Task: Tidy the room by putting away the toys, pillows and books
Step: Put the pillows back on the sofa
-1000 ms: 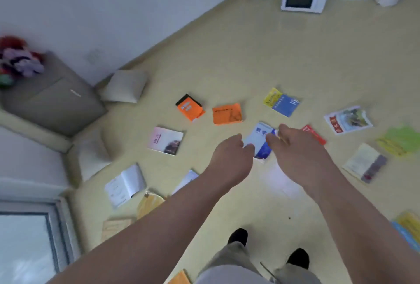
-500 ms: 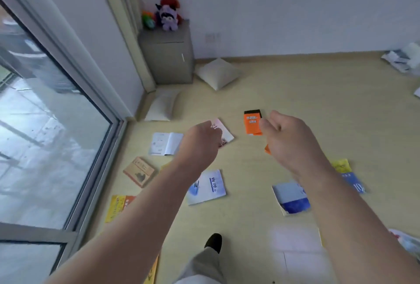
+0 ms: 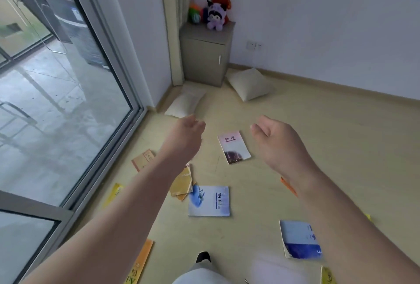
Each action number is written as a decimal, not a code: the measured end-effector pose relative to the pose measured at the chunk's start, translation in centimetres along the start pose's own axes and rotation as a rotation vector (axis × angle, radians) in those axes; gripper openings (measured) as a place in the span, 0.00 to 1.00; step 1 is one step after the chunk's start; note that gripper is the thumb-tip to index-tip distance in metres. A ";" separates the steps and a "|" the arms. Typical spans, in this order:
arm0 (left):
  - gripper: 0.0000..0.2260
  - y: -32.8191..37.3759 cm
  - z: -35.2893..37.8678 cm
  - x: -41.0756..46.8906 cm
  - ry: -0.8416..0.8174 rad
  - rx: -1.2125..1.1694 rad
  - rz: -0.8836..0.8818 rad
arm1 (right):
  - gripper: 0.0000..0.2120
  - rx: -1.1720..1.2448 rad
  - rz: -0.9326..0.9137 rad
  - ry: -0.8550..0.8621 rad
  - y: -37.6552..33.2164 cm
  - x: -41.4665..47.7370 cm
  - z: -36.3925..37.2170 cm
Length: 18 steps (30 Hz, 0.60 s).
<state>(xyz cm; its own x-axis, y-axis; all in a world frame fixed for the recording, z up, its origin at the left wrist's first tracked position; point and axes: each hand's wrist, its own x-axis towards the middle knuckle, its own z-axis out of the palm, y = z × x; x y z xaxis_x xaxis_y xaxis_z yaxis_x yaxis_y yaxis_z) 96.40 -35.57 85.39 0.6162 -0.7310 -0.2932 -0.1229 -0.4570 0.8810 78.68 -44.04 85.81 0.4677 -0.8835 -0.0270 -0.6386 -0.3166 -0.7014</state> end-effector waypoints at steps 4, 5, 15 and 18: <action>0.11 0.5 0.9 3.7 -0.062 0.108 0.070 | 0.20 -0.002 0.022 -0.047 0.6 4.2 1.0; 0.11 0.9 1.1 4.6 -0.085 0.158 0.104 | 0.20 -0.007 0.027 -0.054 0.8 5.4 1.0; 0.22 8.0 6.9 19.0 -0.305 0.648 0.319 | 0.27 -0.082 -0.115 -0.162 5.2 23.0 -3.9; 0.23 10.3 11.5 25.4 -0.296 0.634 0.331 | 0.27 -0.126 -0.140 -0.177 8.1 30.7 -6.7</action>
<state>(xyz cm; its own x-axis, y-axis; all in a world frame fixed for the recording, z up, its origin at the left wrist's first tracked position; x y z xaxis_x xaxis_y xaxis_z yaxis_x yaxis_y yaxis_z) 101.84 -64.64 82.74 0.2472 -0.9444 -0.2168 -0.7418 -0.3285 0.5847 83.79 -76.02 84.06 0.6492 -0.7576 -0.0680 -0.6261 -0.4815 -0.6133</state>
